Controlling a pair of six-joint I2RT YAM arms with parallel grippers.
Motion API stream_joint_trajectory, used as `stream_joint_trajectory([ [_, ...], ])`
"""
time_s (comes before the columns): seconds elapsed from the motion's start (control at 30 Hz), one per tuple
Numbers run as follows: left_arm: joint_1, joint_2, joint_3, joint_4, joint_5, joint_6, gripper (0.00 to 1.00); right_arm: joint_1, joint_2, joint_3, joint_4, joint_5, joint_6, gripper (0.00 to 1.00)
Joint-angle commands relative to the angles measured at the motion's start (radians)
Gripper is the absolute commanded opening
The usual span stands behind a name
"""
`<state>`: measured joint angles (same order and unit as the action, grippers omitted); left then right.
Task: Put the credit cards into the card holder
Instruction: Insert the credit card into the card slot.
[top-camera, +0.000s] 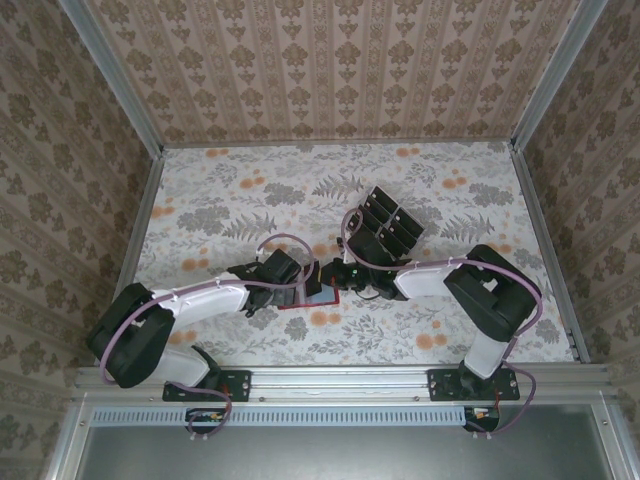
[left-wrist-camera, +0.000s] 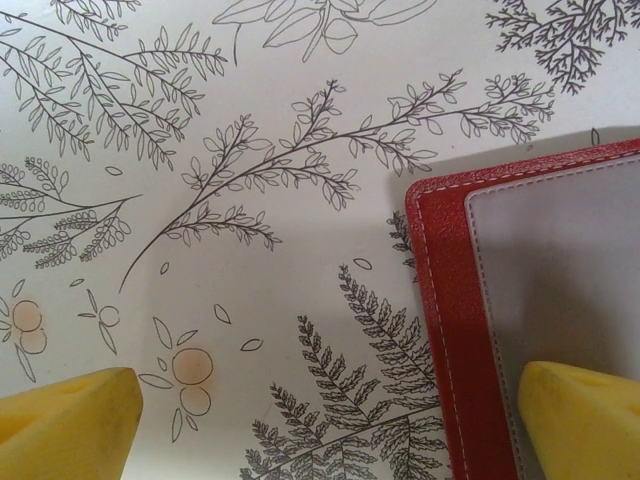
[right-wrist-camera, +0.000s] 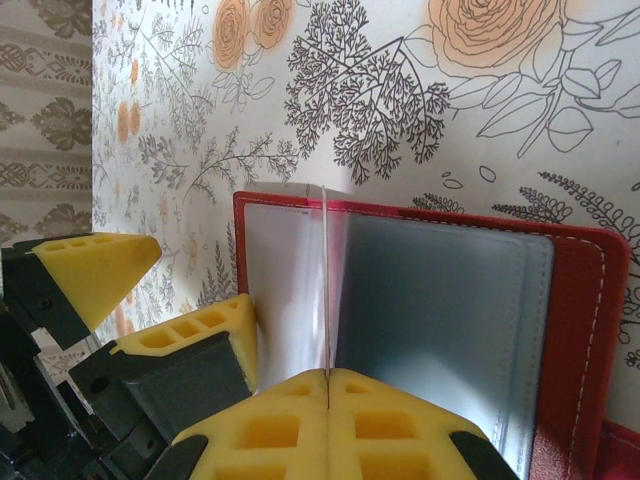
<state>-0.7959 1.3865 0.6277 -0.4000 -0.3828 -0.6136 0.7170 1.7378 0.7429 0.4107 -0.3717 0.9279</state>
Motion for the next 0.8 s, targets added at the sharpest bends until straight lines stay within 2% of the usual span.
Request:
stream_joint_trajectory([
  [0.0, 0.008, 0.009, -0.028, -0.026, -0.013, -0.018, 0.99, -0.005, 0.022, -0.018, 0.06, -0.029, 0.028, 0.0],
  [0.77, 0.007, 0.009, -0.031, -0.032, -0.014, -0.032, 0.98, -0.005, 0.034, -0.048, 0.134, -0.053, 0.071, 0.0],
])
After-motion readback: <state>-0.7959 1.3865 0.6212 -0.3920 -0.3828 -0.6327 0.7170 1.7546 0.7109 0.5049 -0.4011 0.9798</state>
